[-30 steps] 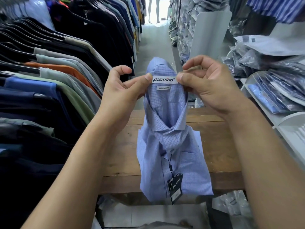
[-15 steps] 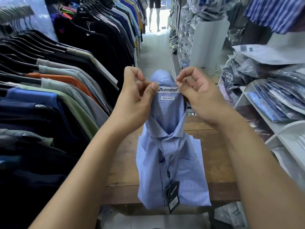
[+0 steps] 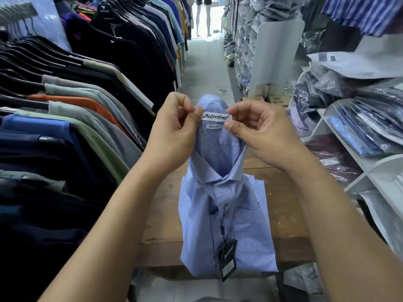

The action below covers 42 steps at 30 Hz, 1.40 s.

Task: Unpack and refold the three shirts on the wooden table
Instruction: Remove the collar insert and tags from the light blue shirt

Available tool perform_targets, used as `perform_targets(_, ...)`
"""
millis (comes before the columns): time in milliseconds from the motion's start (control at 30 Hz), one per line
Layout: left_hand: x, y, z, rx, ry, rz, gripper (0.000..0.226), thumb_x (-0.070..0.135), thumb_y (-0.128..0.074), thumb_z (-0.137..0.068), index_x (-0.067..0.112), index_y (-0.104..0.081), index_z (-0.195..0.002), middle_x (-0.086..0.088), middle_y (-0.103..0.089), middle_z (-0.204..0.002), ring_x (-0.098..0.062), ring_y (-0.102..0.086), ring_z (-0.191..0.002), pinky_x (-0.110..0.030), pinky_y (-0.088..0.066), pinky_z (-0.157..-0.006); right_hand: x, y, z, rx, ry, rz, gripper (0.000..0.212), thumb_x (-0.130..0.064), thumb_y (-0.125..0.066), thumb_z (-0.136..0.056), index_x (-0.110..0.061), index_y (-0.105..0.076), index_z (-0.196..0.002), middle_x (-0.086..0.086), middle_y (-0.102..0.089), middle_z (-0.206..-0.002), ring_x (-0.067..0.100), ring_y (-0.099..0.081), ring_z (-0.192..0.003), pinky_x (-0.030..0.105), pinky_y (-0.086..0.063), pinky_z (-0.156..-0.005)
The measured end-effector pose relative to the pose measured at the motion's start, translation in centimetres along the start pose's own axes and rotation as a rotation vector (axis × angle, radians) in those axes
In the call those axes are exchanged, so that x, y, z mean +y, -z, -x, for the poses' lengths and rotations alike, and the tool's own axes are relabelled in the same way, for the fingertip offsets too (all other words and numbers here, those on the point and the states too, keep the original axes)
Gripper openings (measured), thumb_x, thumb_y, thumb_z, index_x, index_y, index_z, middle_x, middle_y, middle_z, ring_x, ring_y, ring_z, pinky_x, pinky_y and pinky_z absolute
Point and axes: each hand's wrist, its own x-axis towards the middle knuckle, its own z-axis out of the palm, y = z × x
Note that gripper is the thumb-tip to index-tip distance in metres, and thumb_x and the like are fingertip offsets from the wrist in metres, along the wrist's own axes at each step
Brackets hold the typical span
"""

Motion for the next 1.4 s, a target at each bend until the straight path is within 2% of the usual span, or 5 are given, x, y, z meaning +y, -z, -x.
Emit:
perform_targets(133, -0.3, 0.0, 0.1, 0.0, -0.021, -0.081, 0.016, 0.014, -0.056, -0.101, 0.024, -0.051, -0.092, 0.003, -0.06, -0.083, -0.007, -0.049, -0.069, -0.02, -0.039, -0.065, 0.1, 0.1, -0.1, 0.013, -0.005, -0.018, 0.023, -0.006, -0.076, -0.088, -0.027, -0.07, -0.096, -0.009, -0.071, -0.084, 0.004, -0.067, -0.083, 0.021, -0.055, -0.082)
perform_targets(633, -0.4, -0.4, 0.5, -0.043, -0.123, -0.164, 0.021, 0.011, -0.07, -0.094, 0.025, -0.069, -0.11, 0.008, -0.07, -0.099, -0.014, -0.063, -0.089, -0.023, -0.051, -0.086, 0.7, 0.7, 0.1, 0.096, 0.007, -0.046, 0.022, -0.007, -0.078, -0.085, -0.026, -0.071, -0.094, -0.011, -0.072, -0.083, 0.006, -0.068, -0.084, 0.023, -0.056, -0.082)
perform_targets(833, -1.2, 0.0, 0.0, 0.039, -0.245, -0.375, 0.018, 0.032, -0.067, -0.091, 0.038, -0.068, -0.107, 0.023, -0.064, -0.092, -0.006, -0.058, -0.092, -0.054, -0.045, -0.096, 0.7, 1.0, 0.1, 0.086, 0.038, 0.105, 0.022, -0.01, -0.081, -0.084, -0.027, -0.071, -0.094, -0.007, -0.071, -0.084, 0.003, -0.065, -0.077, 0.021, -0.056, -0.079)
perform_targets(1000, -1.6, -0.2, 0.0, 0.083, -0.247, -0.501, 0.018, 0.031, -0.067, -0.094, 0.042, -0.064, -0.108, 0.031, -0.059, -0.095, 0.003, -0.041, -0.097, -0.02, -0.02, -0.098, 0.5, 1.0, -0.1, 0.08, 0.06, 0.265, 0.02, -0.013, -0.08, -0.085, -0.025, -0.071, -0.098, -0.011, -0.07, -0.085, 0.001, -0.064, -0.079, 0.021, -0.055, -0.079)
perform_targets(1400, -2.0, -0.1, -0.1, 0.097, -0.203, -0.545, 0.015, 0.03, -0.065, -0.097, 0.033, -0.062, -0.111, 0.026, -0.059, -0.1, -0.004, -0.035, -0.105, -0.021, -0.016, -0.093, 1.3, 1.0, -0.5, 0.063, 0.195, 0.527, 0.016, -0.032, -0.076, -0.087, -0.03, -0.071, -0.102, -0.01, -0.061, -0.094, 0.014, -0.057, -0.098, 0.028, -0.045, -0.092)
